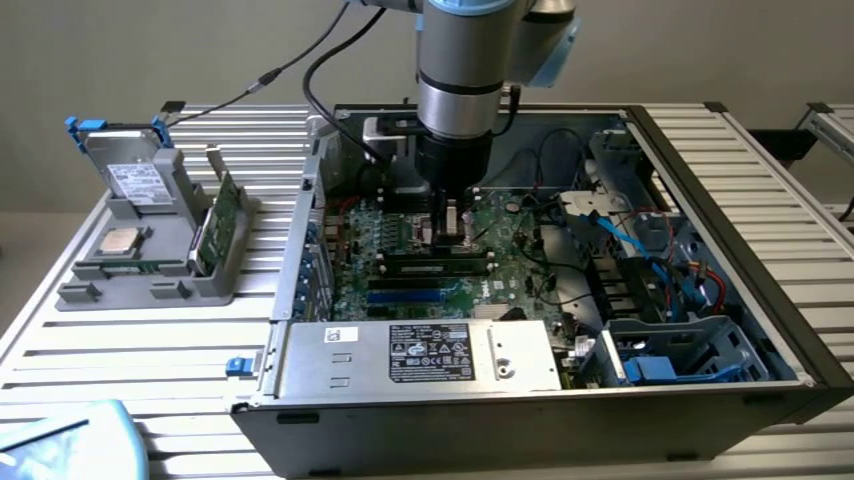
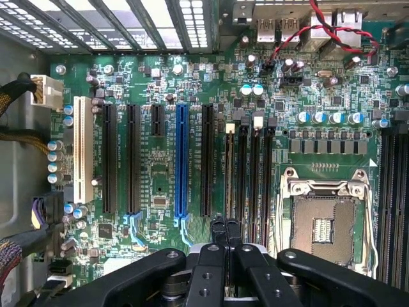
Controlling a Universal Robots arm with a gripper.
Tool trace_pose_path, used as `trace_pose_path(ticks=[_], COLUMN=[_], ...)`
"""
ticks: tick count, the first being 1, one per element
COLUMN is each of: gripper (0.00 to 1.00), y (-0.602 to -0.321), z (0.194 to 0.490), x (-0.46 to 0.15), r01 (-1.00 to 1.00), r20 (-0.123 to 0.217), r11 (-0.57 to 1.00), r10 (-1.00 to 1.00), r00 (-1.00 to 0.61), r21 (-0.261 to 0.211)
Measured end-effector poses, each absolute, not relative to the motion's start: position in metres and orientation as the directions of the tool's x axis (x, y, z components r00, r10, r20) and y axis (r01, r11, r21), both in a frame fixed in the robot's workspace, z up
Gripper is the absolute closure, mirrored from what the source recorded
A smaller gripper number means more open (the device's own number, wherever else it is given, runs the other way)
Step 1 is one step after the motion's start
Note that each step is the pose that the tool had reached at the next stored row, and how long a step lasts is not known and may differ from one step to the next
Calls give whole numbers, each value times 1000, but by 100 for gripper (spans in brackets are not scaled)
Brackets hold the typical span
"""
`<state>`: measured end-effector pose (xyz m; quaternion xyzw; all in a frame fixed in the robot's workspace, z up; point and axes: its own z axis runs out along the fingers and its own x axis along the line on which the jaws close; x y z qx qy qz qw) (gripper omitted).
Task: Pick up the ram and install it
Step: 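Press down the ram until it locks into place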
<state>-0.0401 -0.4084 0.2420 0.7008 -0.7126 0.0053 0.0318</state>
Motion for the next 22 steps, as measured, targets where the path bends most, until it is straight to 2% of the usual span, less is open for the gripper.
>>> trace_pose_path(ticks=[22], gripper=[89], y=[-408], z=[237], x=[-40], r01=[-911], r20=[53], r11=[410], r10=[-912], r00=[-408], r21=[37])
